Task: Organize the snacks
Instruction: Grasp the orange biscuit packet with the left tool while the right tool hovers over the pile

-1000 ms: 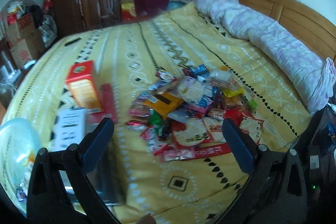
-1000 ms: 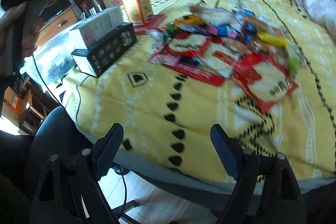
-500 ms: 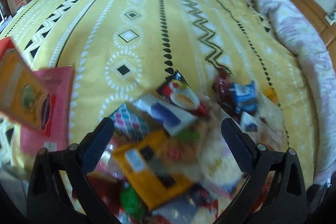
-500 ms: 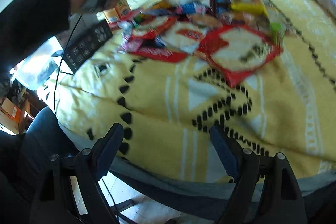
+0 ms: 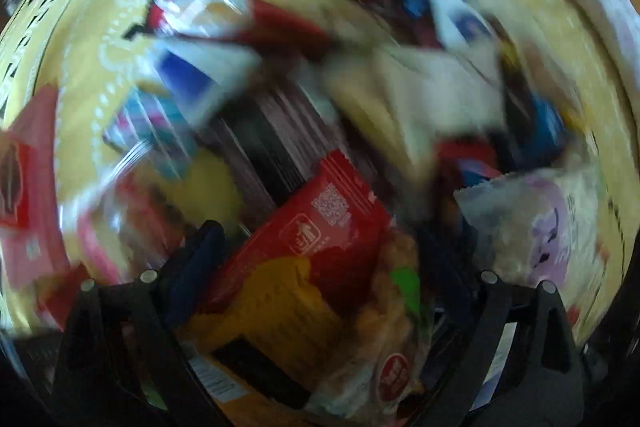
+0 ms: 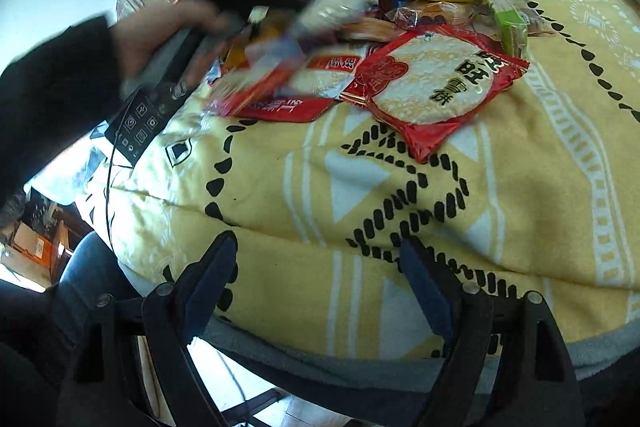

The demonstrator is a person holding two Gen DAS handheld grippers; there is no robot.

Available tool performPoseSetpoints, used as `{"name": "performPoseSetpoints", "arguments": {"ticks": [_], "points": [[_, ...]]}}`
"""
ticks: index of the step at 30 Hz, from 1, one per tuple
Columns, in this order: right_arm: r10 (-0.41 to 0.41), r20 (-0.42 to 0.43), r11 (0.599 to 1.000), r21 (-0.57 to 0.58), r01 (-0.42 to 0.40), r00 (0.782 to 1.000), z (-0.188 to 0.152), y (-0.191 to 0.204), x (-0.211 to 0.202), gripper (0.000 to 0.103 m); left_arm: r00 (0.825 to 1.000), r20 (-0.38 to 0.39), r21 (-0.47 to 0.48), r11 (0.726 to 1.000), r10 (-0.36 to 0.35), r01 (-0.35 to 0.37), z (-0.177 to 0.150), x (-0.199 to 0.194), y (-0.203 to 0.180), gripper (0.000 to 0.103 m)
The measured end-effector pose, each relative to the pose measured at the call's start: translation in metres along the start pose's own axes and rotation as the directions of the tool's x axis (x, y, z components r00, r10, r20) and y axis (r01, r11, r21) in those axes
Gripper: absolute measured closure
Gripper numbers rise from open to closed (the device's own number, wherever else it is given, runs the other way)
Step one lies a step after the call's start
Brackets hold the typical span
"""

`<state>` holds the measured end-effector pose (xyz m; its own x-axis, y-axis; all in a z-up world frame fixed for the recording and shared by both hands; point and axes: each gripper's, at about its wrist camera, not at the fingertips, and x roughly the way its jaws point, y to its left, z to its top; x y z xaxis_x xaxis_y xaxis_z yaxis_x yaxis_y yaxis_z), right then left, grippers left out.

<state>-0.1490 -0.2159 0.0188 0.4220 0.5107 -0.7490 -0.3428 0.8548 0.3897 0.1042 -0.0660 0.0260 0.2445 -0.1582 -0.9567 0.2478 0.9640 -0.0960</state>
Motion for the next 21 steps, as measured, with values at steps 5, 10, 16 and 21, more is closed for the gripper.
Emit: {"name": "performPoseSetpoints", "arguments": {"ticks": [5,10,16,21], "points": [[-0.012,0.021,1.000,0.028,0.011,1.000,0.004,-0.005,-0.006,0.017,0.998,0.000,-0.071,0.996,-0.057,0.057,-0.067,-0.019,-0.007,0.005],[-0.044,0.056,0.997,0.059,0.041,0.997,0.010,-0.015,-0.015,0.016,0.986,0.146,-0.174,0.979,-0.081,0.106,-0.108,-0.072,0.010,0.005],[-0.056,0.067,0.998,0.043,0.053,0.996,0.011,-0.011,-0.019,0.016,0.949,0.311,-0.198,0.972,-0.058,0.124,-0.132,-0.143,0.031,0.003],[-0.049,0.074,0.999,0.012,0.048,0.996,0.010,-0.002,-0.020,0.016,0.974,0.213,-0.254,0.959,-0.075,0.129,-0.143,-0.126,0.035,0.003]]}}
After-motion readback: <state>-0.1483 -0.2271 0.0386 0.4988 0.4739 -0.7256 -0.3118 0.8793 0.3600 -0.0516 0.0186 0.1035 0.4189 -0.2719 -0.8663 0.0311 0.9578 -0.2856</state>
